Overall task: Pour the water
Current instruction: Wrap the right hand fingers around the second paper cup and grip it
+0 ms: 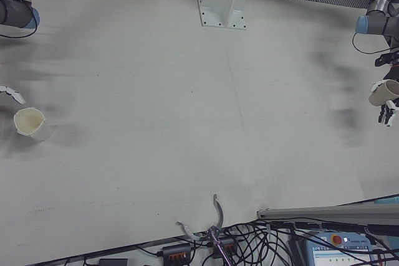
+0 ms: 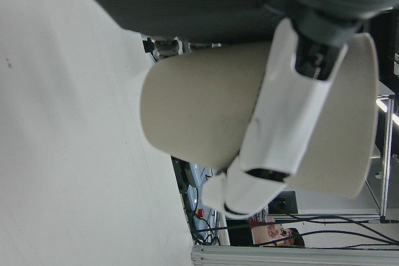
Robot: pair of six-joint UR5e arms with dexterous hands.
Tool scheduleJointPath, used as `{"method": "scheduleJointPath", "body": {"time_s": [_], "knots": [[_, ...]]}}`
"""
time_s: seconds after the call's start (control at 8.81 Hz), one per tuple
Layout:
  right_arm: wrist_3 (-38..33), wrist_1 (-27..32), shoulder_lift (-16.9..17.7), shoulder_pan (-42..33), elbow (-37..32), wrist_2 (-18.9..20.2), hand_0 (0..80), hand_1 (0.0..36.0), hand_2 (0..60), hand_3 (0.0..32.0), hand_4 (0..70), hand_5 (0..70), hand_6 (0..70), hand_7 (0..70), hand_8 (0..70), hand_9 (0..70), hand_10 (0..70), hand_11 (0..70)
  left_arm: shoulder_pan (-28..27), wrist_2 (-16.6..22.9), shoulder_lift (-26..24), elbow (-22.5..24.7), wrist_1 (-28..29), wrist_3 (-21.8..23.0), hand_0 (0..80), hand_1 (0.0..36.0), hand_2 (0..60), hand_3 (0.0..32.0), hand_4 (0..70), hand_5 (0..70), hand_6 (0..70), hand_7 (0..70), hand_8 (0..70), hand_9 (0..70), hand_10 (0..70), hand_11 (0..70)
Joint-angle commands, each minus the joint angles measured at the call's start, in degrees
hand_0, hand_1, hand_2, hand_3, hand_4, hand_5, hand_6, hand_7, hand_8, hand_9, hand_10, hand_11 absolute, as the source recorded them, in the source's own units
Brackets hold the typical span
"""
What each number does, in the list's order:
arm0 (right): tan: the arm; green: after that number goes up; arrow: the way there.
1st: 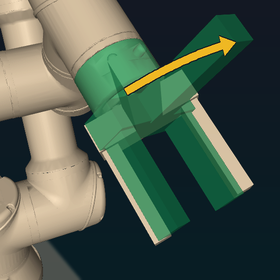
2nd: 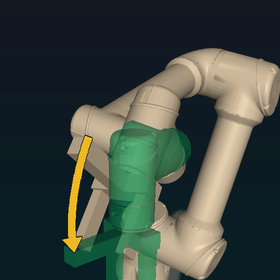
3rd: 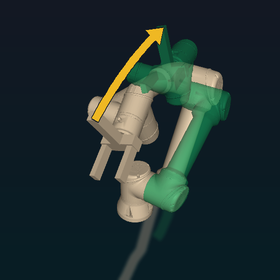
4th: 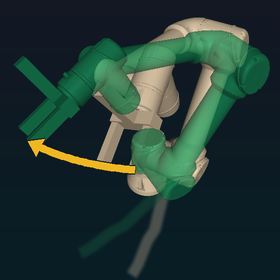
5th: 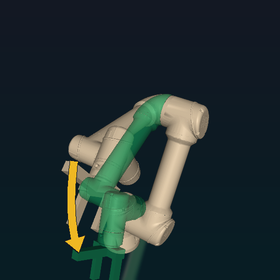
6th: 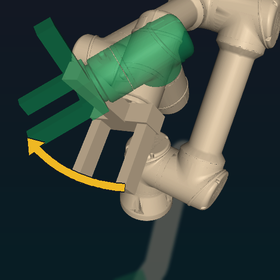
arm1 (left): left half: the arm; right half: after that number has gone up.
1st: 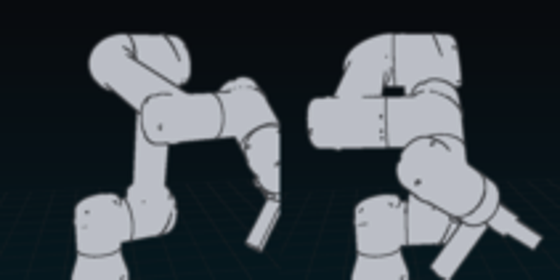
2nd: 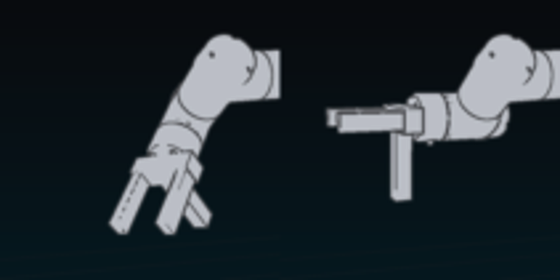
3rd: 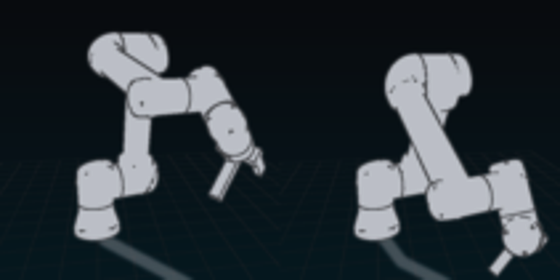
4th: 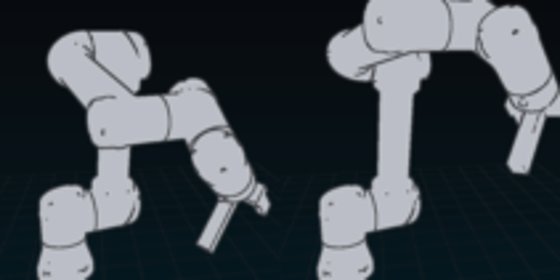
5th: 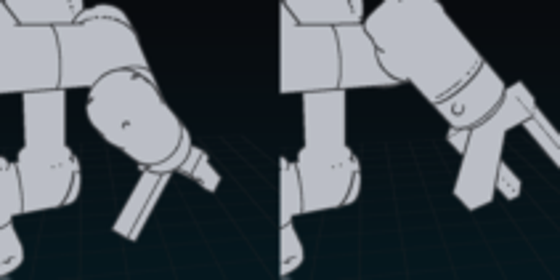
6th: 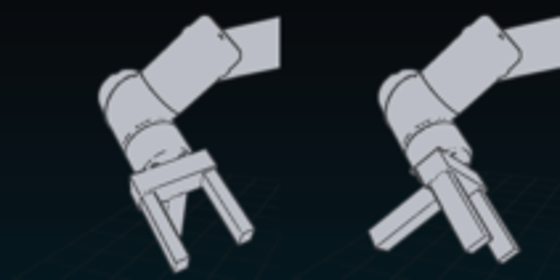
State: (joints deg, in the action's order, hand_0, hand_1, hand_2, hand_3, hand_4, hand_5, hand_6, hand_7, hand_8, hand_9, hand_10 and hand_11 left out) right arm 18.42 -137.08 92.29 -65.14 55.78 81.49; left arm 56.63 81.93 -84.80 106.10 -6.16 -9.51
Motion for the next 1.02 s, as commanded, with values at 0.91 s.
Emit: {"method": "scheduleJointPath", "body": {"time_s": [0.91], "knots": [[7.23, -8.18, -0.79, 4.23, 10.47, -1.24, 57.7, 33.1, 41.5, 0.0, 5.8, 9.4, 19.5, 24.9, 3.1, 5.3, 0.0, 0.0, 0.15, -0.37, 3.41, -0.02, 3.7, 0.73, 80.0, 36.0, 60.0, 0.0, 25.2, 70.0, 10.2, 10.8, 2.9, 0.7, 3.3, 9.3]]}}
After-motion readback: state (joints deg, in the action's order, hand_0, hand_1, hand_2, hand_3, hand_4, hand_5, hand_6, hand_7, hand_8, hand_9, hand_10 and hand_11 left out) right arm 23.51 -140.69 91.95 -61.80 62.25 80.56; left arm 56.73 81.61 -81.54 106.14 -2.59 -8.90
